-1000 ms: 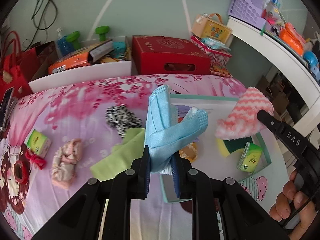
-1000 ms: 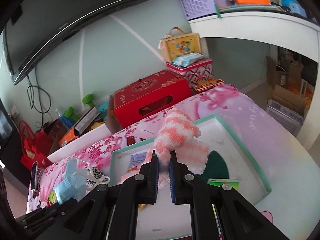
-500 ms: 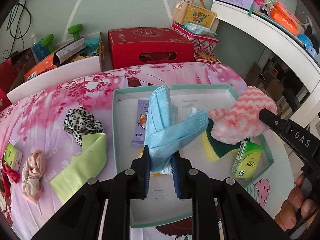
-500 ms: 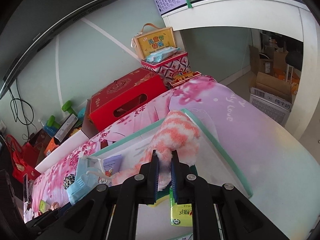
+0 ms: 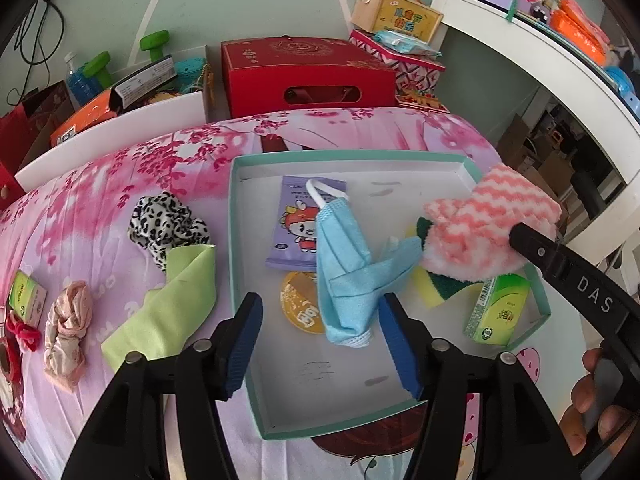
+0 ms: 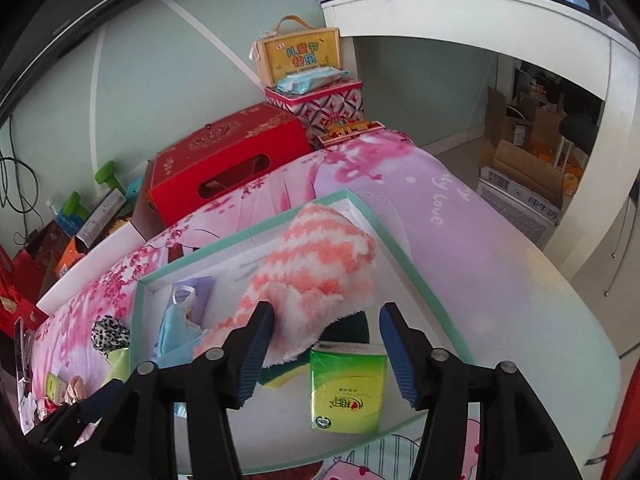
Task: Organize soft objects
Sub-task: 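Lower the mask and towel into the white tray and open both grippers, then move both tools back over the red tape roll and green cloth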
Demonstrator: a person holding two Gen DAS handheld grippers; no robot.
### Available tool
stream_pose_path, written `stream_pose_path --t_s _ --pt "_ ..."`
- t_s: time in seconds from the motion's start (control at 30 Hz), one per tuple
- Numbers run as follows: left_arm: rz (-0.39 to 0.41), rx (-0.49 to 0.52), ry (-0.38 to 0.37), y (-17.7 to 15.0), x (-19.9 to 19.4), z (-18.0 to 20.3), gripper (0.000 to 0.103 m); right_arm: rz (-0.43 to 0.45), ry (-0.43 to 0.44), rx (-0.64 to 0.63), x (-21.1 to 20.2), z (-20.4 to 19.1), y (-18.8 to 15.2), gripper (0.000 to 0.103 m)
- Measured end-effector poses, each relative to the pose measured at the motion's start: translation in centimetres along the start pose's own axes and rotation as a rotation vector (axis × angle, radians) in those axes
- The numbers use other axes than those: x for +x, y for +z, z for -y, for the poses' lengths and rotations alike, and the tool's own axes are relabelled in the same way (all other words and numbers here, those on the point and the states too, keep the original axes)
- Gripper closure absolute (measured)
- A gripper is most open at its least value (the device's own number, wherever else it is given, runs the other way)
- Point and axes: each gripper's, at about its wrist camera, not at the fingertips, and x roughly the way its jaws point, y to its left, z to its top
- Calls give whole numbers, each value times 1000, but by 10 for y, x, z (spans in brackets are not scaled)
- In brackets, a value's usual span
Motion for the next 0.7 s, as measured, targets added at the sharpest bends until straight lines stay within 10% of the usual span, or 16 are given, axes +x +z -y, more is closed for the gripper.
stream_pose_path --t_s 0.2,0.43,0.7 --pt "-3 -55 48 1 0 -18 26 -51 -32 -8 7 4 -3 34" --pt "36 -127 101 2 -7 -39 8 -66 -54 -22 10 4 -4 0" --pt "71 -188 142 3 -13 -57 2 -60 -48 -14 9 5 -5 0"
